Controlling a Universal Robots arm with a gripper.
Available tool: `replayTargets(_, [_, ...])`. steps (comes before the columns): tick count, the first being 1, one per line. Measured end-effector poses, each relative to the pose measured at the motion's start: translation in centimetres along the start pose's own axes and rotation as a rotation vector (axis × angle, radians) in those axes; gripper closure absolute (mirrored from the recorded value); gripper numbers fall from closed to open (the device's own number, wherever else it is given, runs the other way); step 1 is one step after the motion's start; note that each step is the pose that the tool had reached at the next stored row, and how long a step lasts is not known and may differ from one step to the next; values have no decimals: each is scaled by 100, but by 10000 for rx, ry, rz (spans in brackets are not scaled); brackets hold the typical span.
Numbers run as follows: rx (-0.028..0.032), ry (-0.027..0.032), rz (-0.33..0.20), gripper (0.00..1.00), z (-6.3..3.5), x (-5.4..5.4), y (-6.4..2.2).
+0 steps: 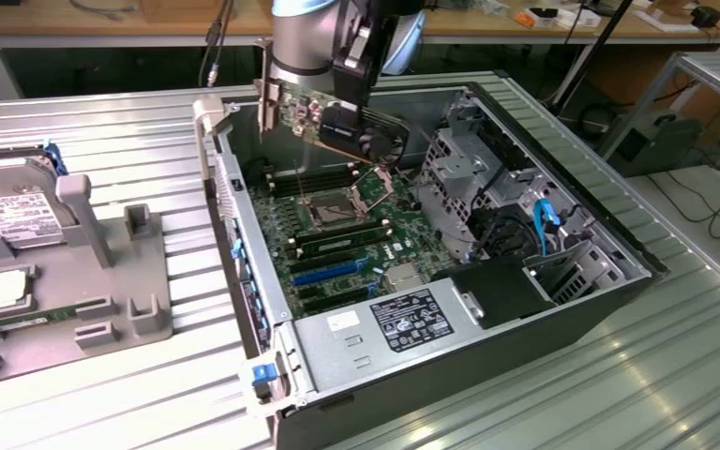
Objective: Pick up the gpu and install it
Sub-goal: 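Insert the gpu into the slot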
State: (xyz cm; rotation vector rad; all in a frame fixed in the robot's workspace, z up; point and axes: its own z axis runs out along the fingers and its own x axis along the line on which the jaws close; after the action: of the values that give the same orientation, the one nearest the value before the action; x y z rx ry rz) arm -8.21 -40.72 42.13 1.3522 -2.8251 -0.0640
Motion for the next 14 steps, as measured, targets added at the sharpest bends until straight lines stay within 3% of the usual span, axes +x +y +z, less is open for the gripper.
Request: replayTargets(14, [-19,81,-1989,73,0,0,0])
